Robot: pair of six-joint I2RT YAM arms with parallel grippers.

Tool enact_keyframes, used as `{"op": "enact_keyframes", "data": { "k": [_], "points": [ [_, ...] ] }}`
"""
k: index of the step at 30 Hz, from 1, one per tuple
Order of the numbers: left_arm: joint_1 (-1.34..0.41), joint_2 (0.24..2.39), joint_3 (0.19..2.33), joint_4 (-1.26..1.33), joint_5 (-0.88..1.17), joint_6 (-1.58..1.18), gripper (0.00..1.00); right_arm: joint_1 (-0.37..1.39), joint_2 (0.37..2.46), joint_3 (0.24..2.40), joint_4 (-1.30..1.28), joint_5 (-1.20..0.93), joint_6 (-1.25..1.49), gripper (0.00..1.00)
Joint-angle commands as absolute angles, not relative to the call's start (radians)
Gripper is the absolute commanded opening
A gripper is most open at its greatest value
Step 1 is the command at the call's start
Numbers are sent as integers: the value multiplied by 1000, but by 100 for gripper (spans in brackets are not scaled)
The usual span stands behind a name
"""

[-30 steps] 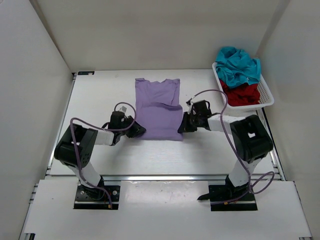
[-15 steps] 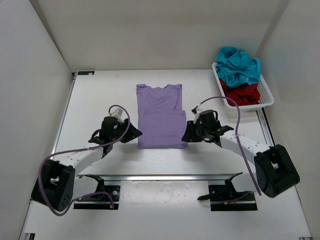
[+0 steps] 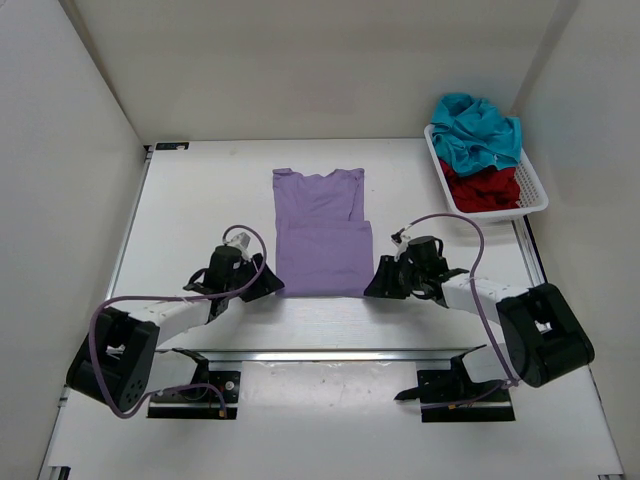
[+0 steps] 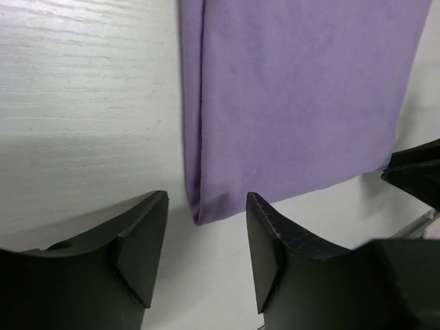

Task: Fold and stack the t-shirts
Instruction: Grab one side of the 2/3 rectangular tshirt with both arms

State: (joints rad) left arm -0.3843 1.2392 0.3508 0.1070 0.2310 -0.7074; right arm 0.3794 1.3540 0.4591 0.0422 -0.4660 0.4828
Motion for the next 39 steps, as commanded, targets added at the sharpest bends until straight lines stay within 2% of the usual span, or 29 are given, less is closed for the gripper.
{"op": "enact_keyframes", "data": {
  "k": [1,4,6,8,10,12,13,18,23,26,30,34,39],
  "points": [
    [-399,1266,322,83,218,-712,59,391,1397,440,114,-480,511,34],
    [-394,1262,322,87,225,-719,49,391,1413,448,138,-480,514,26],
    [-417,1269,334,84,236,-719,46,380,1425,454,144,-480,515,21],
    [-428,1275,334,78,241,-719,36,381,1428,459,146,-482,517,16],
    [-434,1285,341,72,244,-715,32,379,1427,459,147,-480,515,11],
    [-433,1287,344,58,242,-709,22,387,1416,459,140,-474,519,5],
    [-431,1281,344,49,248,-706,20,391,1405,457,140,-468,520,4],
    [-434,1241,348,5,230,-703,1,408,1347,448,94,-437,511,0],
    [-465,1112,330,-135,218,-693,0,504,1211,373,5,-376,549,0],
    [-466,947,321,-277,224,-670,0,618,1039,324,-118,-283,616,0],
    [-482,760,383,-504,224,-675,0,739,901,380,-288,-186,667,0],
    [-430,712,549,-560,244,-661,0,669,870,529,-348,-205,597,0],
    [-357,929,699,-335,328,-675,0,487,1062,728,-304,-323,456,0]
  ]
}}
